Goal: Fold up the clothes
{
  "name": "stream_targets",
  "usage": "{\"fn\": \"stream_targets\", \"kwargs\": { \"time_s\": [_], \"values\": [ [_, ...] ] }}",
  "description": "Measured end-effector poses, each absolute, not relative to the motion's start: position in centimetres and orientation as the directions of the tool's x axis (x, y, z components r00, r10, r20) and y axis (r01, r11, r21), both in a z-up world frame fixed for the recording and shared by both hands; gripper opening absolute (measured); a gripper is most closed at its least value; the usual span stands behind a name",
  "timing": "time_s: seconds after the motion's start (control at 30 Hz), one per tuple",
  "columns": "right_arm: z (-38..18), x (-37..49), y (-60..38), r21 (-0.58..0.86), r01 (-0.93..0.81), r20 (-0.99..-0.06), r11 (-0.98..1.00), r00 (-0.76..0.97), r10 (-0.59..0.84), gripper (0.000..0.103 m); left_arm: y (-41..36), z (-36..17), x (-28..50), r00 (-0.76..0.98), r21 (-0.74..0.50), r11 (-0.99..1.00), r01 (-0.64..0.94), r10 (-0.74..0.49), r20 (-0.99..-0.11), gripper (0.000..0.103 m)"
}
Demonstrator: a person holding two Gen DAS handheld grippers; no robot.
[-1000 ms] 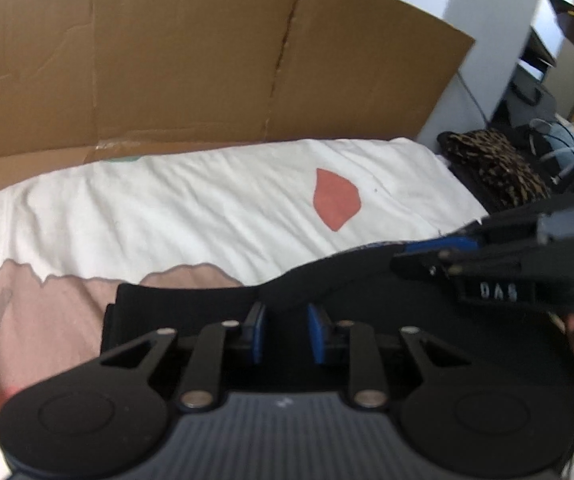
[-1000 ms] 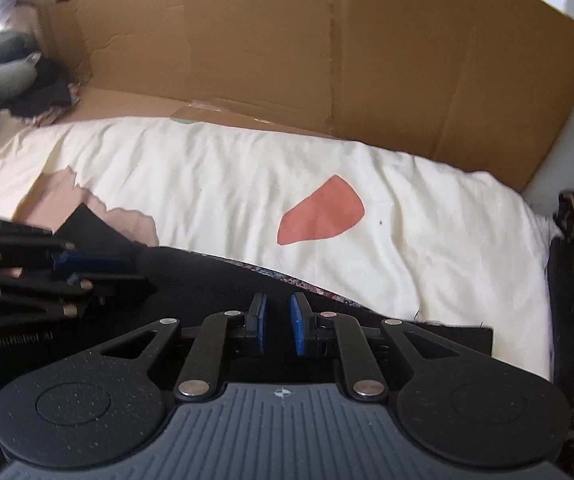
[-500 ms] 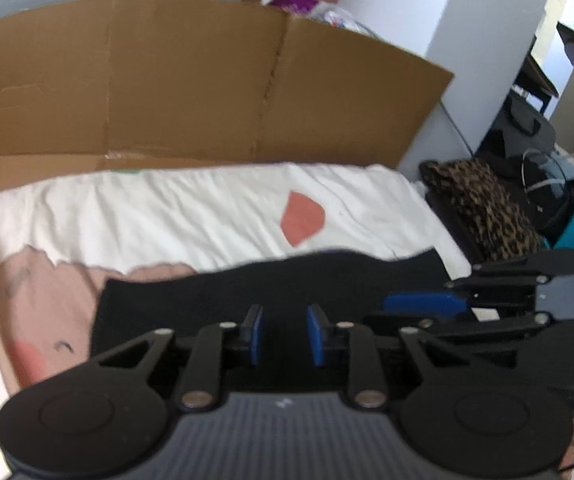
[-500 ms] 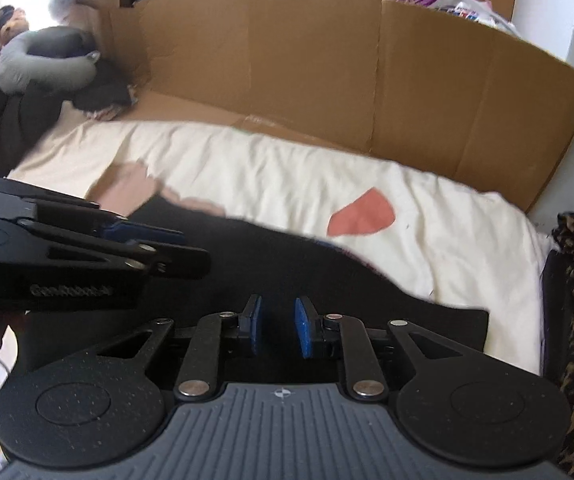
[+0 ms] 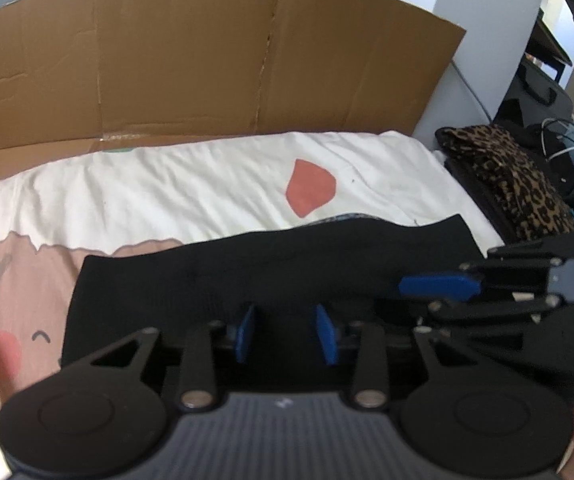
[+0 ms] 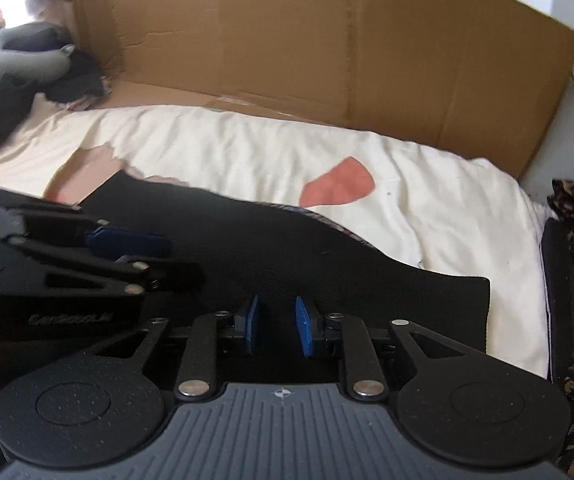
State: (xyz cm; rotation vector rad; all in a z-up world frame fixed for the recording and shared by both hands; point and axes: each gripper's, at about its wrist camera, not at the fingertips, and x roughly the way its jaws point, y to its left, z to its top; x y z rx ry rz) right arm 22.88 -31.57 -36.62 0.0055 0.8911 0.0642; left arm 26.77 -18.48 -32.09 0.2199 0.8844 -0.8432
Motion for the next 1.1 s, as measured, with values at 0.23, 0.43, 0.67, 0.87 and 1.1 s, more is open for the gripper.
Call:
{"fn": "stream_targets", "kwargs": {
  "time_s": [0.23,0.43,0.67,0.87,1.1],
  "values": [
    [-36.7,22.6,-32.7,0.086,-0.058,-0.785,0.995,0.61,0.103,0.026,-19.3,-30.9,27.1,0.342,-0.118,0.694,0.71,-0.486,-0.804,0.039],
    [-34.1,21.0,-35.0,0.177,-0.002,-0.759,0.984,0.637,0.138,0.026,-16.9,-28.4,26.7,0.405,-0.147,0.759,0.634,-0.488,-0.774,0.061],
    [-34.0,19.5,-32.9,0.128,0.007,-0.771,0.992,0.63,0.095,0.029,-16.2,-27.9,24.4,0.399,-0.153,0.77,0.62,-0.477,-0.784,0.072],
    [-35.4,18.3,-31.0,0.056,0.015,-0.78,0.998,0.625,0.034,0.036,-16.1,-28.7,22.8,0.383,-0.17,0.774,0.61,-0.476,-0.792,0.073],
    [-35.7,17.7,-32.0,0.03,0.029,-0.777,0.999,0.629,0.005,0.036,-14.1,-28.8,20.6,0.399,-0.134,0.791,0.596,-0.437,-0.806,0.075]
  ]
}}
